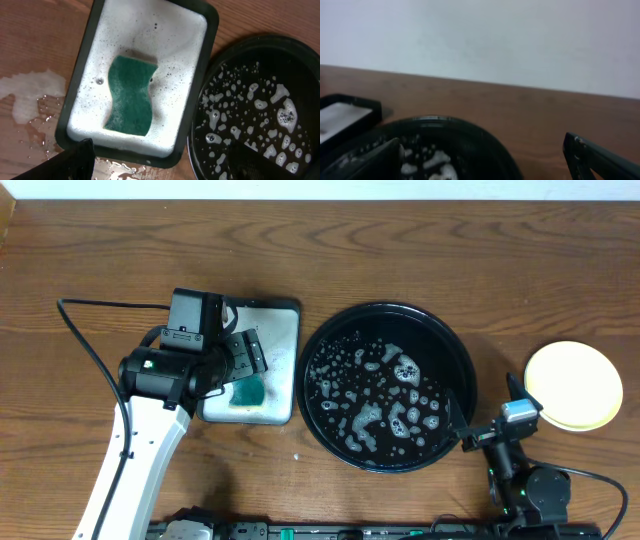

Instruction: Clean dirty plates on tray and stack at the side

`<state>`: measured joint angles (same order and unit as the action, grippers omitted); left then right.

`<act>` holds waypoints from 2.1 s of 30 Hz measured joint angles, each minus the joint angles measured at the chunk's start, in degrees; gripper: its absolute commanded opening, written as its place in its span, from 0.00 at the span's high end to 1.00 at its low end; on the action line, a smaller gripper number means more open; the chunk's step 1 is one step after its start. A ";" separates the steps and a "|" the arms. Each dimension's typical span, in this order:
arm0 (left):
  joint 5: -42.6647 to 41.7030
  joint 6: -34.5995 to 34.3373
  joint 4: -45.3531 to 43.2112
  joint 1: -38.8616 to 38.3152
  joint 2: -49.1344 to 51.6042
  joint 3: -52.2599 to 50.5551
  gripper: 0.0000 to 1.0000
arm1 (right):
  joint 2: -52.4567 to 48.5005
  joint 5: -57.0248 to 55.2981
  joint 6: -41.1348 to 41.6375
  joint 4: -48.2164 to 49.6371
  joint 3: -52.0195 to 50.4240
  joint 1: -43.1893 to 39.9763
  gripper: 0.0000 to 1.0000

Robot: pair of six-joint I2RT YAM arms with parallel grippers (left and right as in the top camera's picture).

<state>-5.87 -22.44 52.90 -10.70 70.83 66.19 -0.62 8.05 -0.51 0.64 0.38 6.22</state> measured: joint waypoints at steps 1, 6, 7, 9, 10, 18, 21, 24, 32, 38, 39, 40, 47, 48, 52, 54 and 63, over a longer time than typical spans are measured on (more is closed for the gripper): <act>0.00 0.00 0.00 0.00 0.00 0.00 0.15 | 0.00 0.00 0.00 -1.27 0.00 0.00 0.01; 0.00 0.00 0.00 0.00 0.00 0.00 0.16 | -0.22 -0.04 0.00 -4.02 0.00 0.00 0.01; 0.00 0.00 -0.02 0.00 0.00 0.00 0.16 | -0.22 -0.04 0.00 -4.02 0.00 0.00 0.01; 0.00 0.00 -0.02 0.00 0.00 0.00 0.16 | -0.22 -0.04 0.00 -4.02 0.00 0.00 0.01; 0.00 0.00 -0.02 0.00 0.00 0.00 0.16 | -0.22 -0.04 0.00 -4.02 0.00 0.00 0.01; 0.00 0.00 -0.09 -0.04 -0.33 -0.09 0.16 | -0.22 -0.04 0.00 -4.02 0.00 0.00 0.01; 0.13 0.00 -0.26 -0.33 -3.85 -1.70 0.16 | -0.22 -0.07 0.00 -4.02 0.00 0.00 0.01; 1.81 0.02 -4.59 -0.11 -12.46 -6.67 0.16 | -0.22 -0.13 0.00 -4.02 0.00 0.00 0.01; 3.72 2.08 -31.50 4.52 -37.70 -28.02 0.15 | -0.22 -0.17 0.00 -4.02 0.00 0.00 0.01; 3.91 3.39 -44.28 8.24 -53.81 -43.56 0.15 | -0.22 -0.15 0.00 -4.04 0.00 0.00 0.01; 4.04 3.43 -45.53 8.79 -56.13 -45.40 0.15 | -0.22 -0.17 0.00 -4.02 0.00 0.00 0.01; 4.15 3.45 -47.08 9.29 -58.60 -47.52 0.15 | -0.22 -0.17 0.00 -4.02 0.00 0.00 0.01; 4.52 4.70 -54.75 10.25 -68.39 -57.90 0.15 | -0.22 -0.17 0.00 -4.04 0.00 0.00 0.01; 4.52 4.74 -56.19 10.27 -69.02 -59.10 0.15 | -0.24 -0.17 0.00 -4.04 0.00 0.00 0.01; 4.55 4.74 -61.07 10.27 -70.14 -64.35 0.15 | -0.22 -0.15 0.00 -4.04 0.00 0.00 0.01; 4.55 4.74 -60.28 10.27 -70.18 -65.59 0.15 | -0.24 -0.17 0.00 -4.04 0.00 0.00 0.01; 4.57 4.74 -56.00 10.27 -70.20 -65.83 0.15 | -0.22 -0.17 0.00 -4.04 0.00 0.00 0.01</act>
<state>-1.30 -17.69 -3.09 -0.43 0.62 0.36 -0.84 7.88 -0.51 -3.40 0.38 6.22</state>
